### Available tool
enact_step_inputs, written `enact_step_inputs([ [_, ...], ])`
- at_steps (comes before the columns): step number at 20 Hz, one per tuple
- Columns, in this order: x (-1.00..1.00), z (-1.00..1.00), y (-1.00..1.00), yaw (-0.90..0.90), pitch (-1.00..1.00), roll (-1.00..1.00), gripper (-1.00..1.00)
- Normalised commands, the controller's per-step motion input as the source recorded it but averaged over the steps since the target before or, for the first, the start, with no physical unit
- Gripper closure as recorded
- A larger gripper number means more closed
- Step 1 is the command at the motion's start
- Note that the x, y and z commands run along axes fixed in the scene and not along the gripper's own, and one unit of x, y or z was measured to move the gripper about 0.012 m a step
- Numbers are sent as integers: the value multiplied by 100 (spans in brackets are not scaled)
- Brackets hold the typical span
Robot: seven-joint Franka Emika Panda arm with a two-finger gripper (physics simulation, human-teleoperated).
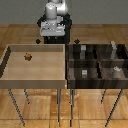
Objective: Place the loaf of bread into the appropriate compartment.
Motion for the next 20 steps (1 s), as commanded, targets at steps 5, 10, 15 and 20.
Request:
enact_step_inputs([
  [5, 0, 0, -20, 0, 0, 0, -100],
  [10, 0, 0, -100, 0, 0, 0, -100],
  [15, 0, 0, -100, 0, 0, 0, -100],
  [20, 45, 0, -40, 0, 0, 0, -100],
])
